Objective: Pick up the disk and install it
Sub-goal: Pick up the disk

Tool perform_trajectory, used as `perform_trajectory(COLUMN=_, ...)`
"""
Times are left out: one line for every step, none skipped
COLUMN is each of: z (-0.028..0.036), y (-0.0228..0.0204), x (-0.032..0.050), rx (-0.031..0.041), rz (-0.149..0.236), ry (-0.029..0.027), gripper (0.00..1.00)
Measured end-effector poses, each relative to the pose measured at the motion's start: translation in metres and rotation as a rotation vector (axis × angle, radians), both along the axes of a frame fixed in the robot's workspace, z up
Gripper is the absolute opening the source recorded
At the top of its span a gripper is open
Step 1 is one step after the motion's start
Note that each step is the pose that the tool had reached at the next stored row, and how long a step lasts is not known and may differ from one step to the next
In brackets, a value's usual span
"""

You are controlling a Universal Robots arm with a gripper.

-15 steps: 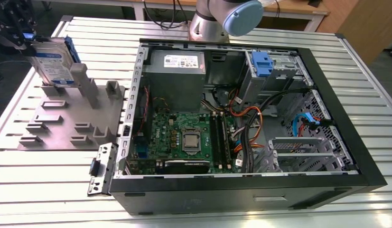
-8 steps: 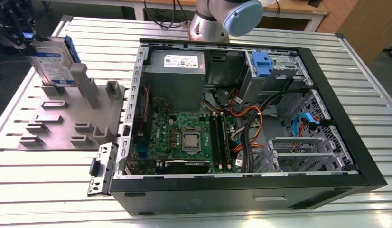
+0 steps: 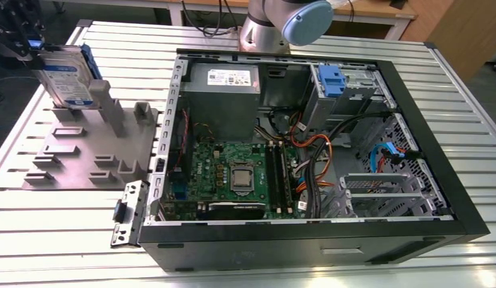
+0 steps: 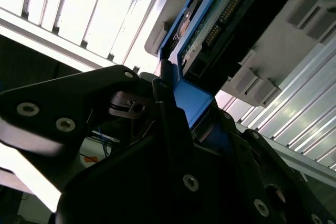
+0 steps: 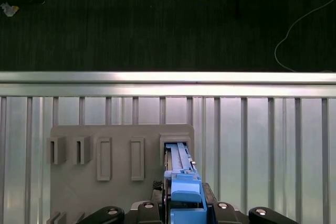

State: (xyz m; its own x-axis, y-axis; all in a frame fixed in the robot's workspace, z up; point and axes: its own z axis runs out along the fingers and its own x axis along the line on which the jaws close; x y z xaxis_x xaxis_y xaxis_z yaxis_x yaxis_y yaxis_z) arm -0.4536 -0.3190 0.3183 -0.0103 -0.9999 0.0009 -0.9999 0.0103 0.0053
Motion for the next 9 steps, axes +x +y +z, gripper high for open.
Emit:
perform_trajectory(z=0.0002, y=0.0000, x=0.0000, rx=-0.0001, rz=0.000, ry=0.0001, gripper=0.36)
perform_trajectory(z=0.0005, y=0.0000, x=0.0000, rx=-0.0001, rz=0.000, ry=0.0003, gripper=0.36)
perform_trajectory(z=0.0005, y=0.0000, x=0.0000, rx=-0.0001, rz=0.000, ry=0.0002, gripper=0.36)
perform_trajectory(z=0.0023, y=0.0000, x=0.0000, rx=-0.0001, rz=0.000, ry=0.0002, gripper=0.36)
perform_trajectory(z=0.0026, y=0.0000, x=0.0000, rx=-0.0001, rz=0.000, ry=0.0003, gripper=0.36)
perform_trajectory(z=0.0028, y=0.0000, x=-0.0001, rx=-0.0001, rz=0.000, ry=0.0004, gripper=0.36)
perform_trajectory(z=0.0030, y=0.0000, x=0.0000, rx=-0.0001, rz=0.000, ry=0.0003, gripper=0.36)
perform_trajectory(z=0.0034, y=0.0000, x=0.0000, rx=-0.0002, rz=0.000, ry=0.0004, gripper=0.36)
perform_trajectory(z=0.0039, y=0.0000, x=0.0000, rx=-0.0003, rz=0.000, ry=0.0004, gripper=0.36)
